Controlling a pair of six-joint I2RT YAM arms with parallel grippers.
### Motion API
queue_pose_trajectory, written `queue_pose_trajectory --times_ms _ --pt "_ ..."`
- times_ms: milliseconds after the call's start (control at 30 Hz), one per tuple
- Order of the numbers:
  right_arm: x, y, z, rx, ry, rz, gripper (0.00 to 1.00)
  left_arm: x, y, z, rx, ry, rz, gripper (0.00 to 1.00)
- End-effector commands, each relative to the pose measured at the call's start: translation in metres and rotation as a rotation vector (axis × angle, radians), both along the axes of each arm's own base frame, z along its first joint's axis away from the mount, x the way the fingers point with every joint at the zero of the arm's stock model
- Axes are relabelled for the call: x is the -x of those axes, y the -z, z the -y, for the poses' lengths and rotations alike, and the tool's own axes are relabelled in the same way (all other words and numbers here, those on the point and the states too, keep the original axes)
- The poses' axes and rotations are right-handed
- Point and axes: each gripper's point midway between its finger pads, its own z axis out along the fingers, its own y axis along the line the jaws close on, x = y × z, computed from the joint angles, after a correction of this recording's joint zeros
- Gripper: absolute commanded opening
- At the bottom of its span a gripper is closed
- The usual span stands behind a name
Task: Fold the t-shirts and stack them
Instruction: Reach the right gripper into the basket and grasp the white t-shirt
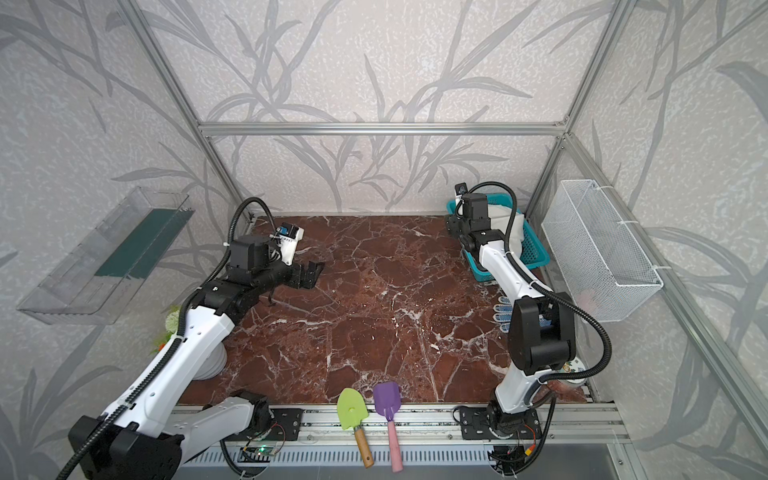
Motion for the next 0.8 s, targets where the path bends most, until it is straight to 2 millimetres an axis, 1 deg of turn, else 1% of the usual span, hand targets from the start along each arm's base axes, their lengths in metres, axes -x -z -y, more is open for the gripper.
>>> queue_pose_trajectory --times_ms 0,133,333,367,400,467,500,600,633,700,733,767 --pt "-0.004 0.004 0.028 0.052 0.145 -0.035 0.81 0.003 -0.001 0.004 -0.011 0.031 0.003 0.99" --pt "-0.016 0.024 0.036 0.077 0.185 -0.082 0.78 0.003 -0.001 0.003 -0.015 0.029 0.003 0.99" --pt "-0.033 0.052 0.042 0.086 0.207 -0.137 0.70 0.002 0.000 0.004 -0.016 0.032 0.001 0.99" --pt "-0.036 0.056 0.043 0.088 0.211 -0.150 0.65 0.003 -0.001 0.004 -0.014 0.033 0.002 0.99" --pt "-0.037 0.058 0.045 0.088 0.217 -0.160 0.54 0.003 0.000 0.004 -0.015 0.033 -0.001 0.99" --pt "-0.038 0.056 0.049 0.089 0.233 -0.156 0.28 0.002 0.000 0.004 -0.016 0.033 -0.001 0.99" --pt "-0.037 0.053 0.050 0.090 0.239 -0.147 0.18 0.002 0.000 0.003 -0.018 0.030 -0.001 0.99" --pt "-0.032 0.030 0.050 0.080 0.238 -0.086 0.00 0.003 -0.001 0.004 -0.014 0.033 0.000 0.99" --pt "-0.030 0.022 0.050 0.076 0.237 -0.068 0.00 0.003 -0.002 0.004 -0.013 0.034 0.001 0.99" --pt "-0.025 -0.006 0.048 0.060 0.224 -0.008 0.00 0.004 -0.004 0.004 -0.012 0.035 0.008 0.99" --pt "-0.022 -0.018 0.044 0.050 0.207 0.019 0.00 0.004 -0.005 0.004 -0.011 0.036 0.011 0.99" --pt "-0.018 -0.036 0.036 0.035 0.176 0.060 0.00 0.005 -0.005 0.005 -0.009 0.037 0.013 0.99"
